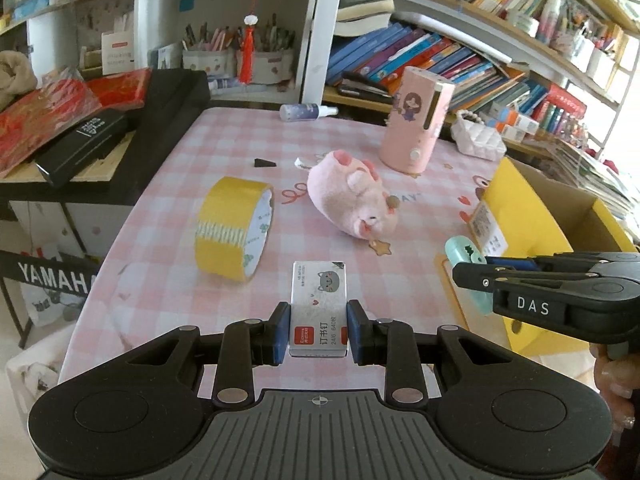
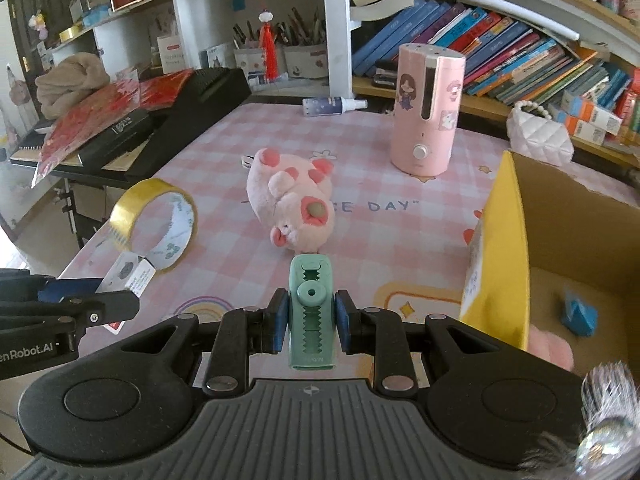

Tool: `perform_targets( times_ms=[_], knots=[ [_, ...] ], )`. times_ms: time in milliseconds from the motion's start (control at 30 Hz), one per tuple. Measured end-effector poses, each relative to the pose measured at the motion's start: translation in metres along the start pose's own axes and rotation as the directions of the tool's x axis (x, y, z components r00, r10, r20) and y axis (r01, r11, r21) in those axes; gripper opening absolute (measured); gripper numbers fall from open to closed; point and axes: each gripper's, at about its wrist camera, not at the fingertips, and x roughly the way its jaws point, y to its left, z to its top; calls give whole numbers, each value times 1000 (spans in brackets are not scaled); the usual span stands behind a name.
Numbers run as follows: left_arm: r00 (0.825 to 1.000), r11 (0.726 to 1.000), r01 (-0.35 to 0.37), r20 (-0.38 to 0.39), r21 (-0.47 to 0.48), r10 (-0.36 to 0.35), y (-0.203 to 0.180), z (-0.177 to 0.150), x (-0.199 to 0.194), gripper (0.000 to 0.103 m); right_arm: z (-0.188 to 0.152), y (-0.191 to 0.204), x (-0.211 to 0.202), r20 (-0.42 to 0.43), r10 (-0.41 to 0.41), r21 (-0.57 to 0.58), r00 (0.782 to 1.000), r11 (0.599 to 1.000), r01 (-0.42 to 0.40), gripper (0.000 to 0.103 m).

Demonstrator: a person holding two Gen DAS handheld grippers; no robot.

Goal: Organize objects
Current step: 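Carry the card box and green dispenser toward the yellow box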

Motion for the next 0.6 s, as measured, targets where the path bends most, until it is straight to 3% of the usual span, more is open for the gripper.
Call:
perform_targets(
  times_ms=[600],
  knots=[
    [996,991,92,-11,100,-91,-11,-52,-58,28,-65,27,-65,-5,-64,103,998,993,64,23]
  ],
)
